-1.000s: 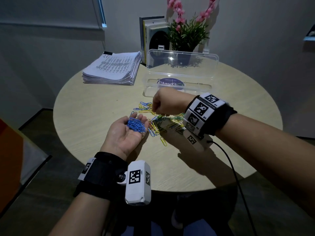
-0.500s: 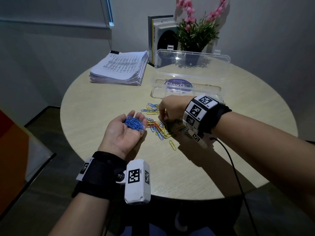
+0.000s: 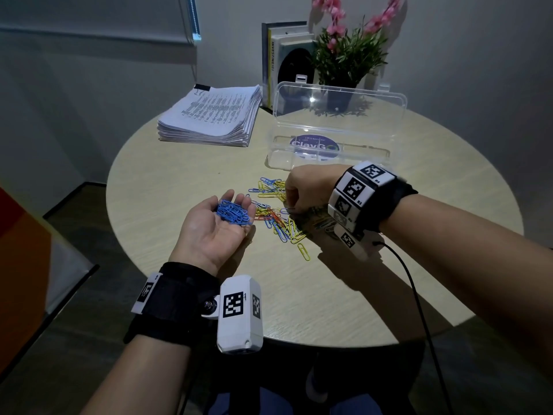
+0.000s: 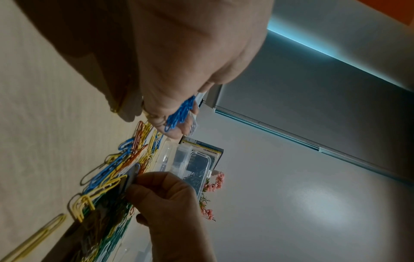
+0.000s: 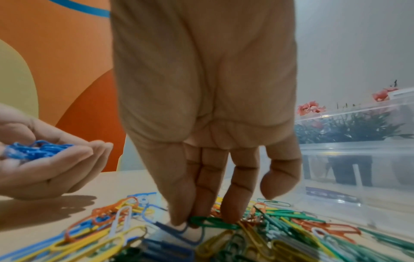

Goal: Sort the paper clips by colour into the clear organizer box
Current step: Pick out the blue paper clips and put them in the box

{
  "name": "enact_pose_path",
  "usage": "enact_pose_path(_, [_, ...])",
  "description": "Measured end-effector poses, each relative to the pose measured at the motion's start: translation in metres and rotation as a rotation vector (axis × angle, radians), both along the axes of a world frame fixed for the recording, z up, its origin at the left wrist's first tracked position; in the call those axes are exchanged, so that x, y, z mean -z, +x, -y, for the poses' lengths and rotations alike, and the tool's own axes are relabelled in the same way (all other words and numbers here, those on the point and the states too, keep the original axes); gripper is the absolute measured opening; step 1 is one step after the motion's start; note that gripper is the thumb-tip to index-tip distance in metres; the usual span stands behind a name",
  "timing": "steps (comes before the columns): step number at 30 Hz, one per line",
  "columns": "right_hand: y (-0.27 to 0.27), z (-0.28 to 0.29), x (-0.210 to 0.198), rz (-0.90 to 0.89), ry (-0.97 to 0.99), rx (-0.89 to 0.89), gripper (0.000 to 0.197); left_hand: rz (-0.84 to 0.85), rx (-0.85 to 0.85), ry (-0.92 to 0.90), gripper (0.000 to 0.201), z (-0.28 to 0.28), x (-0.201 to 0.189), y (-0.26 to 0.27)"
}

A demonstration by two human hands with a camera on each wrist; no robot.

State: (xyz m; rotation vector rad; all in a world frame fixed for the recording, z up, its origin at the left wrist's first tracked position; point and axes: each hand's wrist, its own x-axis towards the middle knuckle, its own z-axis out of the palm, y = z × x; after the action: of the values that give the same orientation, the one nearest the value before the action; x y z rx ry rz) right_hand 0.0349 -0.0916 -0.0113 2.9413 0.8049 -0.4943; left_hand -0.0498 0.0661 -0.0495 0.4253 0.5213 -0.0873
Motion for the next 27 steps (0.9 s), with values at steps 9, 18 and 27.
enact_pose_path(9, [0.006,-0.017,-0.002,0.075,0.132,0.031,0.023,0.000,-0.030,0.003,0.037,-0.009,-0.001,-0.001])
enact_pose_path(18, [0.013,-0.063,0.003,0.112,0.238,-0.050,0.030,-0.009,-0.049,0.012,0.036,-0.021,-0.006,-0.006])
enact_pose_path(27, [0.022,-0.079,0.005,0.091,0.029,-0.165,0.024,-0.008,-0.040,0.004,0.035,-0.032,-0.005,-0.007])
